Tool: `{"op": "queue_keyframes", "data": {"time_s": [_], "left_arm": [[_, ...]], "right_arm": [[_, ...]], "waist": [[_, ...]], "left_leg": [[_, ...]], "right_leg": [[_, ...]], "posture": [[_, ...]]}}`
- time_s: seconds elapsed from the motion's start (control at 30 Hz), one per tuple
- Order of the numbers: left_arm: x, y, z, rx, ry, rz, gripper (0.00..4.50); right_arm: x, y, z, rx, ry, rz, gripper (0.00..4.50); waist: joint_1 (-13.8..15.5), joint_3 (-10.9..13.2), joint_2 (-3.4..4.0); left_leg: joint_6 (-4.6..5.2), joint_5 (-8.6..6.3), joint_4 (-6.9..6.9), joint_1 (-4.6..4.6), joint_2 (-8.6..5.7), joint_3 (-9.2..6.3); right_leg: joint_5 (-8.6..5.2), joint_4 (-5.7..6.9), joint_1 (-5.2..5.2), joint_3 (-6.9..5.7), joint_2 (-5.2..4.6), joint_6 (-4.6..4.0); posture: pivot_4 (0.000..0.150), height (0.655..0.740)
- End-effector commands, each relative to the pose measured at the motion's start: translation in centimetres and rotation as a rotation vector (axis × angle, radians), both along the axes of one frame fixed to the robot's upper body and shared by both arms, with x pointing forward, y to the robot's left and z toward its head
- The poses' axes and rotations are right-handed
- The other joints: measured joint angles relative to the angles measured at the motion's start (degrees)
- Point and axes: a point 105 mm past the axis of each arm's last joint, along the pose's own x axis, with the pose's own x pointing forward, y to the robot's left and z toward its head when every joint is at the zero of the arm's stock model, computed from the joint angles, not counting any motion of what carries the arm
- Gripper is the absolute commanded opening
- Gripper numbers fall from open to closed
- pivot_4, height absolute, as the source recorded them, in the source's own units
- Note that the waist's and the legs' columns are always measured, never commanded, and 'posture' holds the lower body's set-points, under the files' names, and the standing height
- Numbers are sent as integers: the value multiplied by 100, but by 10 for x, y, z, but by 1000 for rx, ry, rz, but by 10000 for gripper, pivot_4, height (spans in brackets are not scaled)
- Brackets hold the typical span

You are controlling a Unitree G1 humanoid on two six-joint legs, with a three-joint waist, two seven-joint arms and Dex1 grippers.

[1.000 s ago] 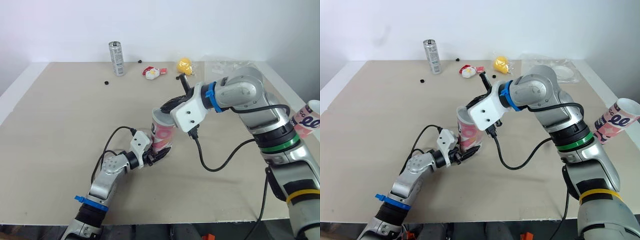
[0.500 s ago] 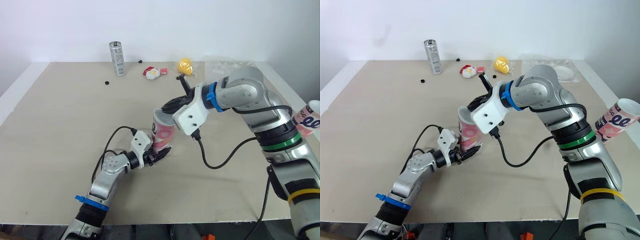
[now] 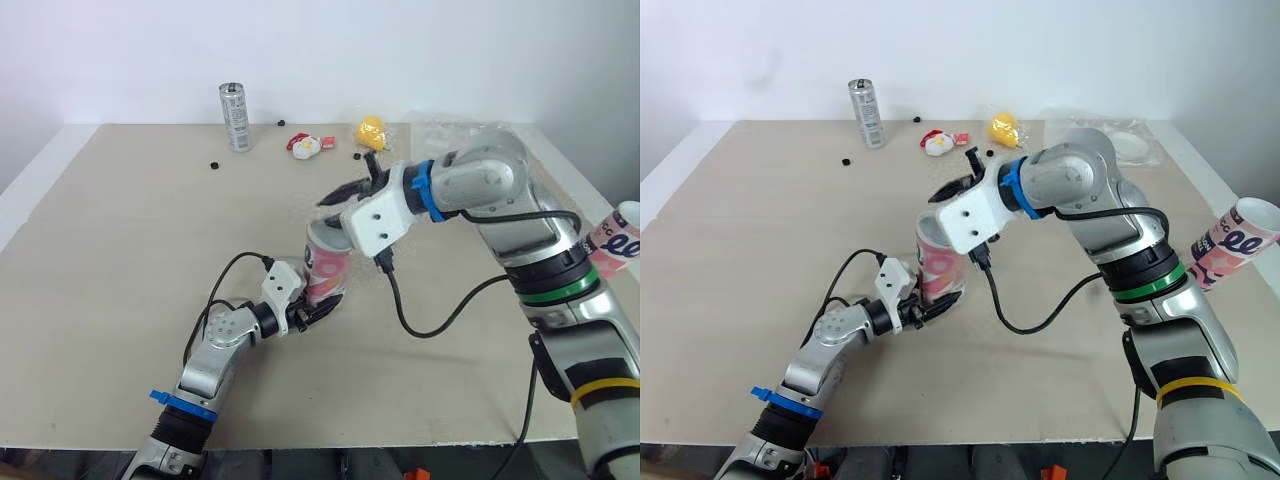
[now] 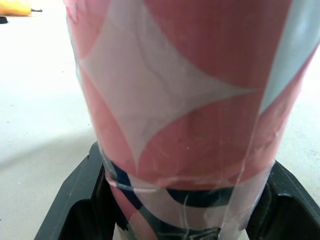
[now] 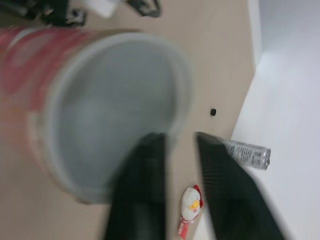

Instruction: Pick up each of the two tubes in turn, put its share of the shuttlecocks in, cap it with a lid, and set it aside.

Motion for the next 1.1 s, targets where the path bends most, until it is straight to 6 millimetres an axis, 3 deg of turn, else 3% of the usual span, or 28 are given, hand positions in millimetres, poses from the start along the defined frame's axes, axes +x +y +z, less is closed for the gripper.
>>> {"op": "queue_keyframes", "data": {"time_s": [0.03, 0.1, 0.13, 0.27, 0.37, 0.43, 0.6, 1.1], "left_arm": [[-6, -3, -25, 41, 99, -15, 26515], [-7, -3, -25, 42, 99, -16, 26515], [-7, -3, -25, 41, 99, -16, 26515], [-7, -3, -25, 41, 99, -17, 26515], [-7, -3, -24, 40, 99, -17, 26515], [-7, -3, -24, 40, 99, -18, 26515], [-7, -3, -24, 39, 99, -15, 26515], [-5, -3, -23, 39, 94, -11, 26515]], "right_arm": [[-1, 0, 0, -7, 20, -1, 32165], [-2, 2, 6, 18, 16, 4, 42393], [0, 4, 12, 43, -7, 10, 44329], [-1, 10, 40, 173, 15, 24, 44329], [-3, 10, 59, 241, 35, 37, 35648], [-4, 9, 61, 252, 61, 42, 25446], [-15, 9, 30, 174, 213, 59, 535], [-28, 3, -45, -27, 399, 51, 535]], "waist": [[0, -1, 0], [0, -1, 0], [0, -2, -1], [-1, -1, 0], [3, 0, 1], [7, 0, 0], [9, -1, -1], [9, -8, -1]], "left_leg": [[0, 0, -1, 0, -1, 0], [0, 0, -2, 0, -1, 0], [0, 0, -2, 0, -1, 0], [0, 0, -3, -1, 0, 2], [0, 0, -5, -4, 0, 2], [0, 0, -6, -7, -2, -2], [0, 0, -12, -6, -6, -4], [0, 0, -13, 0, -5, -4]], "right_leg": [[-1, -1, 0, 0, -1, 1], [-1, -2, 1, -1, -2, 1], [-1, -3, 1, -1, -2, 1], [1, -4, -2, -2, -1, -1], [2, -4, -6, -2, -3, -2], [7, -4, -5, -5, -4, 0], [8, -13, -1, -11, -13, 3], [10, -13, 3, -21, -12, 18]], "posture": [[1500, 7400], [1500, 7400], [1500, 7400], [1500, 7400], [1500, 7400], [1500, 7400], [1500, 7400], [1500, 7400]]}}
